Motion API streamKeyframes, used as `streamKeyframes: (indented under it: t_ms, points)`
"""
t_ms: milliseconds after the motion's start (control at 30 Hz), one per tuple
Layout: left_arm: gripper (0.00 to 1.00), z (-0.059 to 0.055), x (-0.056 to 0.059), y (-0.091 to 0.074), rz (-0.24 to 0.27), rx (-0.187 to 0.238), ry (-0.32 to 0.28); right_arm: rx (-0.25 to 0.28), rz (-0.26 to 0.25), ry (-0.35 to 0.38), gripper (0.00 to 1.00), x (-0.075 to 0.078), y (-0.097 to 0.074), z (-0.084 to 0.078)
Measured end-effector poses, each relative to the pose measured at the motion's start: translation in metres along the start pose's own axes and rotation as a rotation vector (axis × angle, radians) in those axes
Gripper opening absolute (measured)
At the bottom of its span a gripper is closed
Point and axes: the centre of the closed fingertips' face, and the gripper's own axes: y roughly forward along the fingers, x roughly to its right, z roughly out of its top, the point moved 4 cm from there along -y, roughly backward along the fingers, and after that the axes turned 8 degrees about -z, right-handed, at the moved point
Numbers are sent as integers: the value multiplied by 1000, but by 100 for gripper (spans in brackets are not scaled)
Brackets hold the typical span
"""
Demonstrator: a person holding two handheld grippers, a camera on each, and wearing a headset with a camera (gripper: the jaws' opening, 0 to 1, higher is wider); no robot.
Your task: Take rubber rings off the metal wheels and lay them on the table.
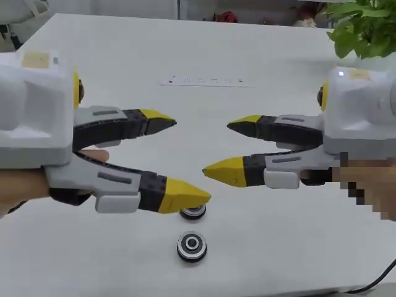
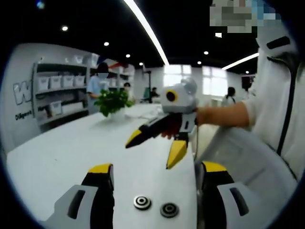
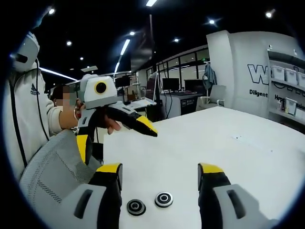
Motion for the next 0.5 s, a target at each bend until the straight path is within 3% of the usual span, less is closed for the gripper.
streamKeyframes:
  t_ms: [67,100,167,233,300,333,500]
  points:
    - [72,-8,-1,1,12,-11,-7,40,16,67,56,-3,3,-3]
    - [71,-13,-2,1,21,-21,-16,32,26,76,54,-3,4,-7]
    - [70,-24,-3,1,28,-56,-37,-28,32,55,50,-5,5,-19]
    - [68,-31,-2,3,23,-68,-37,-27,59,49,50,-10,9,-24]
    - [66,-38,-3,6,21,-76,-40,-64,97,75,51,-18,12,-33]
    - [65,-41,-3,7,20,-81,-42,-99,112,37,49,-21,14,-40]
    - [60,-60,-3,10,14,-114,-85,-149,132,3,45,-29,18,-55]
